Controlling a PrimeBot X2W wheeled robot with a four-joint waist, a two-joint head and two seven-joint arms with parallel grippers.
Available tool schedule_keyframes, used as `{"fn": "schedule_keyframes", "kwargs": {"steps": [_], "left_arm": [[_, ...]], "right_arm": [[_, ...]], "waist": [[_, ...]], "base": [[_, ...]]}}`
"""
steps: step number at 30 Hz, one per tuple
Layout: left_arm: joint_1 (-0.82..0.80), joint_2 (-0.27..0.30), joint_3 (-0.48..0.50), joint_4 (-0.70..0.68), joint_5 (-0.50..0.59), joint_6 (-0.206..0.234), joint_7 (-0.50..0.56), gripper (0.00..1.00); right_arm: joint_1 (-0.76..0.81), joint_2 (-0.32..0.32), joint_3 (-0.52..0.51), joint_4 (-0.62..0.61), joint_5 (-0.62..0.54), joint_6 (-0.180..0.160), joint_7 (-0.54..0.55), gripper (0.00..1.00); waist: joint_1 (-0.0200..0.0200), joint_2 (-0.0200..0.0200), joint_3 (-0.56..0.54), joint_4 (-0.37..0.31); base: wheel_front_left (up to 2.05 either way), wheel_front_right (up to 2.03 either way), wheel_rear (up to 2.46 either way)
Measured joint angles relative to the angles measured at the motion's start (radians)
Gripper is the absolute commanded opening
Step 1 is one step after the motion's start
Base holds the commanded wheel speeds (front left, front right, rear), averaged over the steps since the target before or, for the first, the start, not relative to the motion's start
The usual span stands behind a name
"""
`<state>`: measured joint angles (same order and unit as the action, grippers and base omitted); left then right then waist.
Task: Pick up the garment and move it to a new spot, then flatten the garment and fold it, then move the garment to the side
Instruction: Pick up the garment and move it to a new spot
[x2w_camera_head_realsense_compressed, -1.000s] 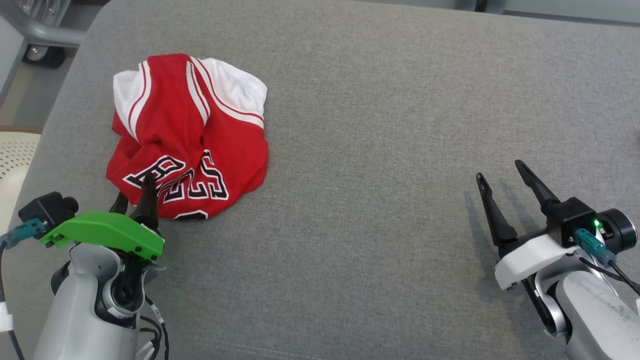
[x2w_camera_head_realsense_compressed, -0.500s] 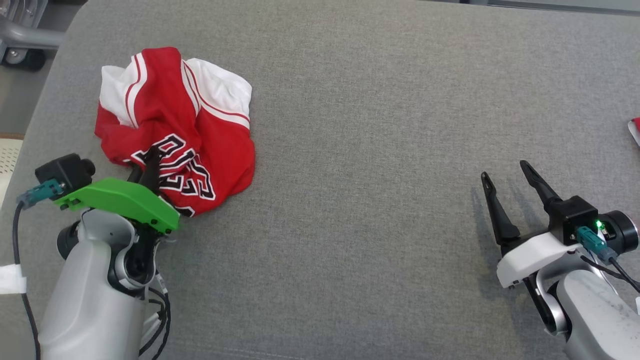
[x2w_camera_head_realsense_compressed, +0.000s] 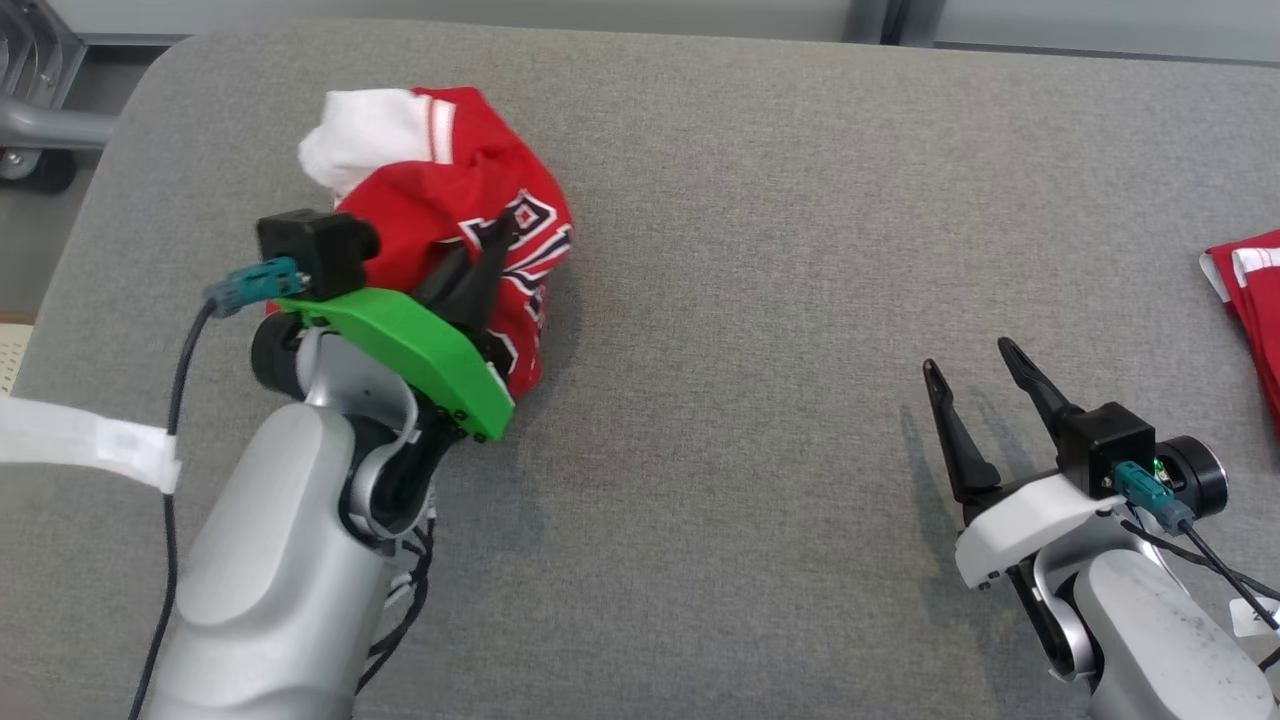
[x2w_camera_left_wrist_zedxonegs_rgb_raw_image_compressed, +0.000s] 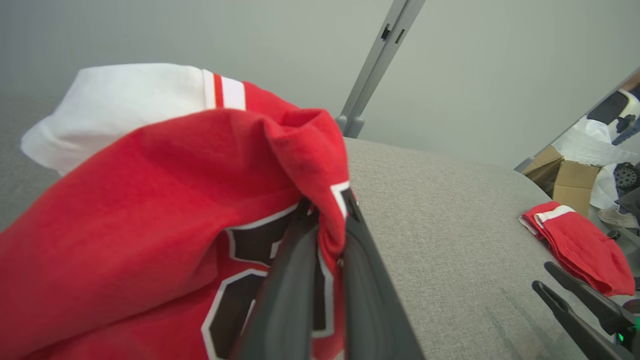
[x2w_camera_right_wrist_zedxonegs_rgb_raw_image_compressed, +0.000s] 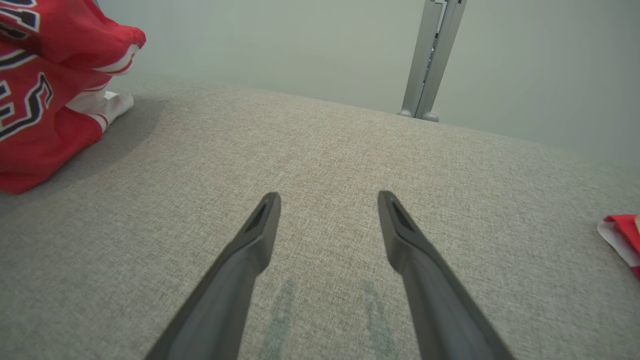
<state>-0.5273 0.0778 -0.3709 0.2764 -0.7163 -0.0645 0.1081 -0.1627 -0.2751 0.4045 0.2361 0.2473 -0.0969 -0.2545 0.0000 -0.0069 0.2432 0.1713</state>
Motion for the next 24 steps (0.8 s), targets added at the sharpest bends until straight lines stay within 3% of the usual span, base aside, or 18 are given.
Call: {"fn": "schedule_keyframes", "kwargs": {"steps": [3,12,24], "left_arm": [[-0.021,-0.02,-0.07,-0.047,0.001,-0.025,0.034,0.0],[-0.079,-0.036,-0.207,-0.205,-0.01,-0.041,0.093,0.0],[-0.076,-0.037,-0.313,-0.417,-0.205,-0.035,0.183,0.0]], "right_arm": [[0.0,0.008,-0.001,0.008,0.001,0.0,0.0,1.0],[0.0,0.058,-0.006,0.03,0.008,0.007,0.0,1.0],[0.027,0.092,-0.019,0.052,0.009,0.007,0.0,1.0]], "waist": [[0.0,0.0,-0.01,-0.015],[0.0,0.0,-0.042,-0.077],[0.0,0.0001,-0.085,-0.197]], "base": [[0.0,0.0,0.0],[0.0,0.0,0.0],[0.0,0.0,0.0]]}}
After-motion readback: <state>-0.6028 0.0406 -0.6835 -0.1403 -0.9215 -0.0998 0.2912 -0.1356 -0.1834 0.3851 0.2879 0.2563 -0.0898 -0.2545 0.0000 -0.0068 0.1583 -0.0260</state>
